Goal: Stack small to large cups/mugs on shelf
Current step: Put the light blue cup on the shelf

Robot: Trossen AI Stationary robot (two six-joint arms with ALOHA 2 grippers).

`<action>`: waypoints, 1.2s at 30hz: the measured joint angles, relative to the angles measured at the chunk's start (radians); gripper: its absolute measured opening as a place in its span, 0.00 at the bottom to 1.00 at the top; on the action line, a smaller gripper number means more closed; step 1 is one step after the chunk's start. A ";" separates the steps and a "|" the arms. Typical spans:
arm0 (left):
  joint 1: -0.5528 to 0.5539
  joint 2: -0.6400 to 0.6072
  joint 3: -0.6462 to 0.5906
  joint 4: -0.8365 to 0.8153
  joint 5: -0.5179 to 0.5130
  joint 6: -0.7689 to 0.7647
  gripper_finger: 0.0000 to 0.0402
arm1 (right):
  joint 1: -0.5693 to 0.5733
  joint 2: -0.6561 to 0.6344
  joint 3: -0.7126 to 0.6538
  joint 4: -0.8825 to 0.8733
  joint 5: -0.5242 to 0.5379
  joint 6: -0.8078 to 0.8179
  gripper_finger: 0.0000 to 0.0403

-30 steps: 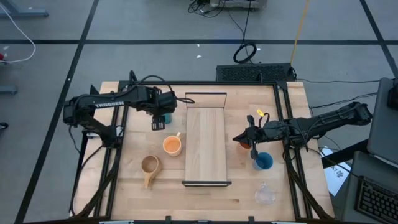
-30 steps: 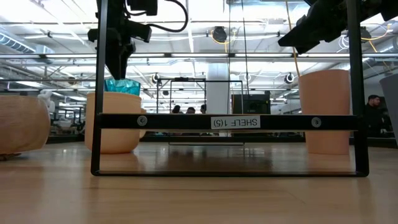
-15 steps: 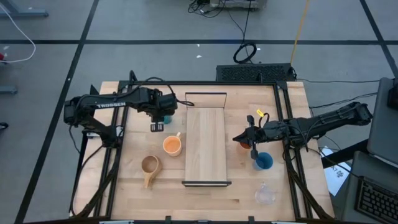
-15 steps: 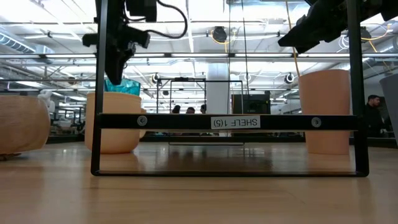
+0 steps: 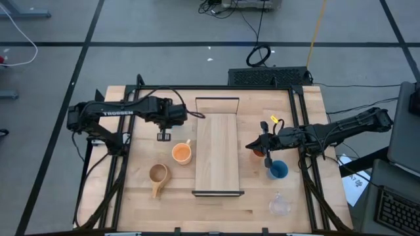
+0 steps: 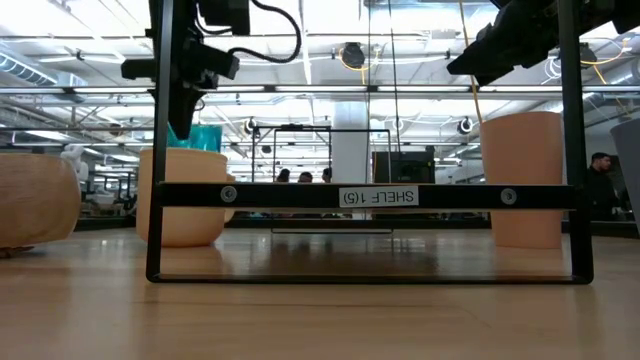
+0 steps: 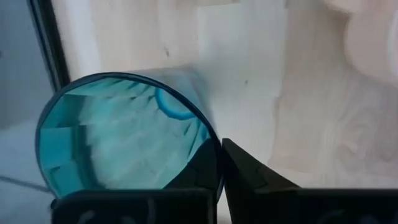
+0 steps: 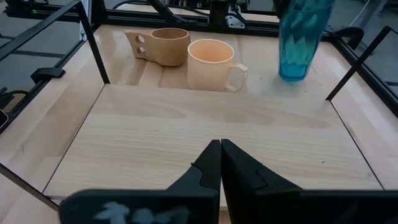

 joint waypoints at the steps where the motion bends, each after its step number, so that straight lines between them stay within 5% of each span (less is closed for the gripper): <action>1: -0.004 0.000 0.003 -0.002 -0.001 0.001 0.03 | 0.000 0.000 0.000 0.000 0.000 0.000 0.00; 21: -0.202 -0.013 0.321 -0.169 -0.039 0.002 0.01 | 0.000 0.000 0.000 0.000 0.000 0.010 0.00; 36: -0.441 -0.013 0.471 -0.199 -0.162 0.472 0.01 | 0.000 0.000 -0.070 0.165 -0.001 0.058 0.00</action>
